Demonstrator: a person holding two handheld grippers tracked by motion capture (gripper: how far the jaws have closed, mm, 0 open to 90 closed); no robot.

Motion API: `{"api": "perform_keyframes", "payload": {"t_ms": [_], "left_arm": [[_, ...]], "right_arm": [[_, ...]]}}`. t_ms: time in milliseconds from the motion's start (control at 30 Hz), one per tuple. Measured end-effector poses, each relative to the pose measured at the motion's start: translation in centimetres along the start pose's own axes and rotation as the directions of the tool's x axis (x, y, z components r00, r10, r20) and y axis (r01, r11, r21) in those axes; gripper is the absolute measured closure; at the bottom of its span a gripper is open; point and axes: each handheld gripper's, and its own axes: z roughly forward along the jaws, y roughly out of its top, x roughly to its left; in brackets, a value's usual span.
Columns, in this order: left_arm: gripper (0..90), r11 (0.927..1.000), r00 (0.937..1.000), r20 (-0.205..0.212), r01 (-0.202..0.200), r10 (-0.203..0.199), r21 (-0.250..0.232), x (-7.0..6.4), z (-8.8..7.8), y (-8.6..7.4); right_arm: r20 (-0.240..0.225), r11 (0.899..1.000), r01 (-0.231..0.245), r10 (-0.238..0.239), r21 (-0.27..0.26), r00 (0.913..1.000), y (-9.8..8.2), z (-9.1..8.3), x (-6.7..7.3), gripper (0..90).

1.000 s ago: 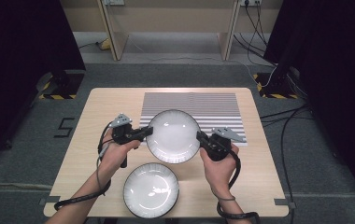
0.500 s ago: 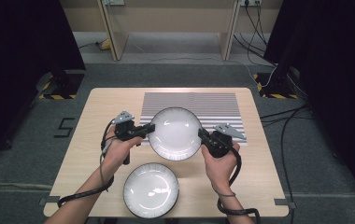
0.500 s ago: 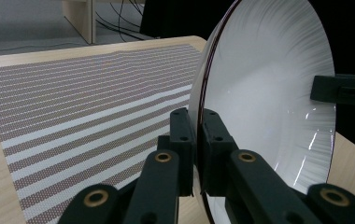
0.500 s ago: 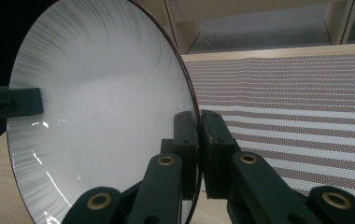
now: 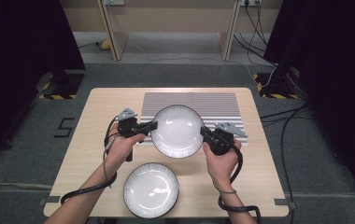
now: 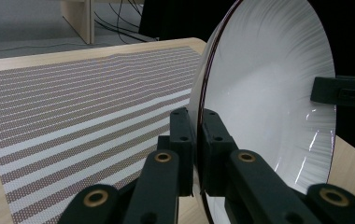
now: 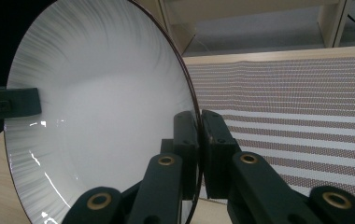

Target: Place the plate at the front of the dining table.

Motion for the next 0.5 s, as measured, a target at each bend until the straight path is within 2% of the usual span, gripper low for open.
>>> {"api": "perform_keyframes", "payload": {"t_ms": [500], "left_arm": [[84.8,1.0,1.0,0.001,-0.003,0.003,0.001,0.24,0.78,0.67]], "right_arm": [[0.01,1.0,-0.004,0.004,-0.003,0.9999,0.48,0.48,-0.49,85.7]]}}
